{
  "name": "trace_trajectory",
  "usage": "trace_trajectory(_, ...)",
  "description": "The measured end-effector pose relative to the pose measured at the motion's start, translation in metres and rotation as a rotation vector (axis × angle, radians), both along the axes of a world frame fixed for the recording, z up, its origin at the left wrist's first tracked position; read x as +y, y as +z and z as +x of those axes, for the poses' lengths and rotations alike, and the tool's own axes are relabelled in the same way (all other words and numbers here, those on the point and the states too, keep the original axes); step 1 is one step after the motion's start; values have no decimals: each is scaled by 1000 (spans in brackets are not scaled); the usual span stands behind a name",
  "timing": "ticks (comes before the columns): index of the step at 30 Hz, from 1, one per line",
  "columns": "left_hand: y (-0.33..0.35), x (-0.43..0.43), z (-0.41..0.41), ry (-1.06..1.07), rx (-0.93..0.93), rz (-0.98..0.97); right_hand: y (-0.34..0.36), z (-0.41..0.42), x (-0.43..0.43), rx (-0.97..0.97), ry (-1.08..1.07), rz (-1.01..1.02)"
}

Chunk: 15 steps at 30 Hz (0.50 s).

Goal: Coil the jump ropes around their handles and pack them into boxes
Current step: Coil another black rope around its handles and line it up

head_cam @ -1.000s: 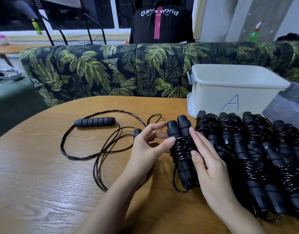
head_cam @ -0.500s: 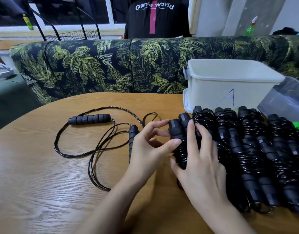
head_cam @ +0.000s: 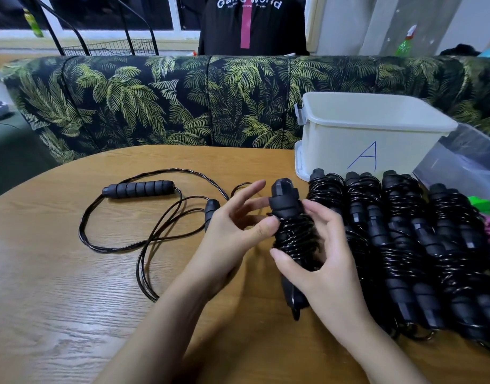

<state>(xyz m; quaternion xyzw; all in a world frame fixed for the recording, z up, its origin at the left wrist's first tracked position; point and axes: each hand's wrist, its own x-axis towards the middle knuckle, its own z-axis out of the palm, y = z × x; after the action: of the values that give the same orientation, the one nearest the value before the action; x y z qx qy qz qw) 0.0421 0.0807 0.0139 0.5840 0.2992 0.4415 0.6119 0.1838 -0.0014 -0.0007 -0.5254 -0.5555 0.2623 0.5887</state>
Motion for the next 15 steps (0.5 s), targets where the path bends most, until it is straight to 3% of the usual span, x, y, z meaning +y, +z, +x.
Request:
trace_trajectory(6,2,-4,3,-23,-28,-48,-3,2,2,29,110,-45)
trace_trajectory(12,-3,-6,9,142,-14,26,-10,-3,7,-215,-25,-19)
trace_trajectory(15,-4,-7,10,176,38,82,-12,-5,8,-220,-35,-18)
